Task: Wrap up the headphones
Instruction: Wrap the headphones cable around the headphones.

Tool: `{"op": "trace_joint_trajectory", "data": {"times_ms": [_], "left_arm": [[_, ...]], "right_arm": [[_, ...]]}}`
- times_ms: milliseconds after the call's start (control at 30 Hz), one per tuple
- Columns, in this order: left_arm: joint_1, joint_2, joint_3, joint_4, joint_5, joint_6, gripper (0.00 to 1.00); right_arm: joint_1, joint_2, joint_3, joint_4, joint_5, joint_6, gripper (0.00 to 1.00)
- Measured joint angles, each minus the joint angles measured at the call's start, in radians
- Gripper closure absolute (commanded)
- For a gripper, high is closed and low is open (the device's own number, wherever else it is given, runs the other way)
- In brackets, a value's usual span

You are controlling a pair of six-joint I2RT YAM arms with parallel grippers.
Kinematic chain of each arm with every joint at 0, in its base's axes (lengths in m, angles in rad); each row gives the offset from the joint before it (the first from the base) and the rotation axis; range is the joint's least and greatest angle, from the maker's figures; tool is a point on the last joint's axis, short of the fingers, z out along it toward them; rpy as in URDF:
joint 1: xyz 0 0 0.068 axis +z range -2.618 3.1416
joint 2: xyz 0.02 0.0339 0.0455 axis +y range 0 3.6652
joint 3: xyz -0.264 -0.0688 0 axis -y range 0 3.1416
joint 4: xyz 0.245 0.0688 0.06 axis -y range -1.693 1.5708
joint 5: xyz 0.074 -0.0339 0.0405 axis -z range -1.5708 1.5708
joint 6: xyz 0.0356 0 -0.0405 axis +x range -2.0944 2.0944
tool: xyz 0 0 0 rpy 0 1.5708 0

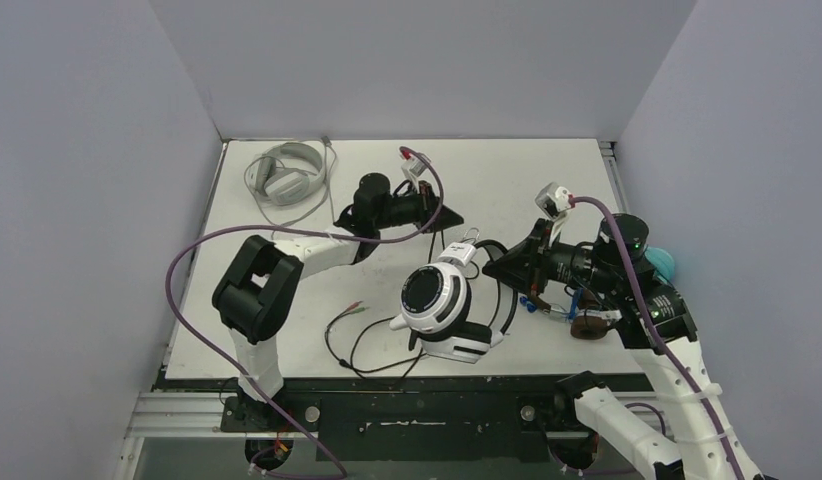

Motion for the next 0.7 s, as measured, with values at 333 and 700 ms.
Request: {"op": "trace_joint_trajectory", "data": {"times_ms": [333,700], "left_arm": [[0.001,0.012,0.399,-0.427,-0.051,0.259,1.0],[0.003,0.012,0.579,-0.811,-0.236,0.467,1.0]], "right_arm": [[0.11,0.036,-0.13,-0.086,0.116,-0.066,1.0],[0.217,0.124,-0.18,-0.132,0.448,-0.067,1.0]]}}
